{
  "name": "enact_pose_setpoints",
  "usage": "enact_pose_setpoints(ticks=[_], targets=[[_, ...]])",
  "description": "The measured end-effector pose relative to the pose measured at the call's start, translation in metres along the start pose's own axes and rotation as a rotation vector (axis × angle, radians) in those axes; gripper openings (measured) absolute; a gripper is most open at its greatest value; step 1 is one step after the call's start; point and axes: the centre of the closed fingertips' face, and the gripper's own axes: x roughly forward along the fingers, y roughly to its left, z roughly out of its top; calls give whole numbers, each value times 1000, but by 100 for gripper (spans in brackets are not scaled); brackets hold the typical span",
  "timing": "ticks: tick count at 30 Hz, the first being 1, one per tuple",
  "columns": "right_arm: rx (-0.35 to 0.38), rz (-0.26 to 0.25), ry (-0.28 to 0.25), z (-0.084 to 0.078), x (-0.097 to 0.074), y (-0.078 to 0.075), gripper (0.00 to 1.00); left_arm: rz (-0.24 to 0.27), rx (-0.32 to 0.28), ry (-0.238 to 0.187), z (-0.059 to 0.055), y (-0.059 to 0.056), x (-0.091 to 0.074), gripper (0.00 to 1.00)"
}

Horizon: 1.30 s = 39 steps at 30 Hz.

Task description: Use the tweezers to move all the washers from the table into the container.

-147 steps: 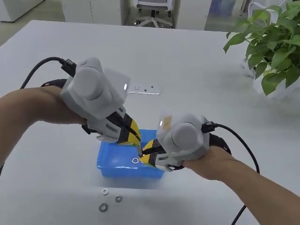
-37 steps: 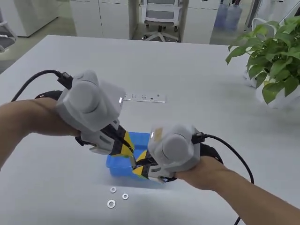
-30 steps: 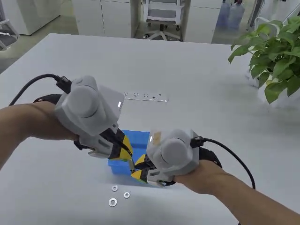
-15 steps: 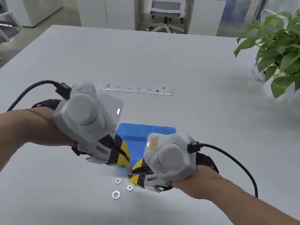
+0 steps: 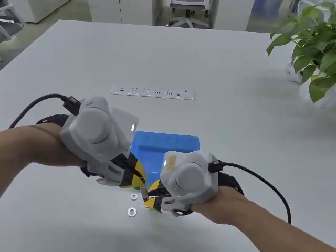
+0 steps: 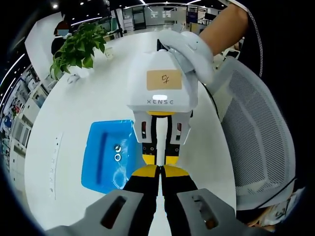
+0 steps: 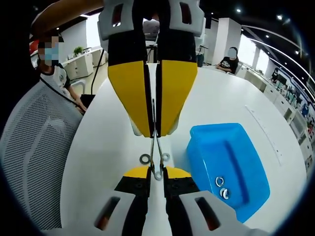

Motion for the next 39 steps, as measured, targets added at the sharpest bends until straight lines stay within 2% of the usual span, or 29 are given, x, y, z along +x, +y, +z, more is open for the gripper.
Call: enact_pose_setpoints(ticks=[13,30,39], targets=[[7,8,1,-5,5,3,13,-15,-6,4,-2,-3,7,5],[17,10,-6,-7,7,2,14,-19,-15,-6,-1,0,10,5],[12,18,-4,-7,7,4,10,-19,-20,-8,-1,0,10,5]])
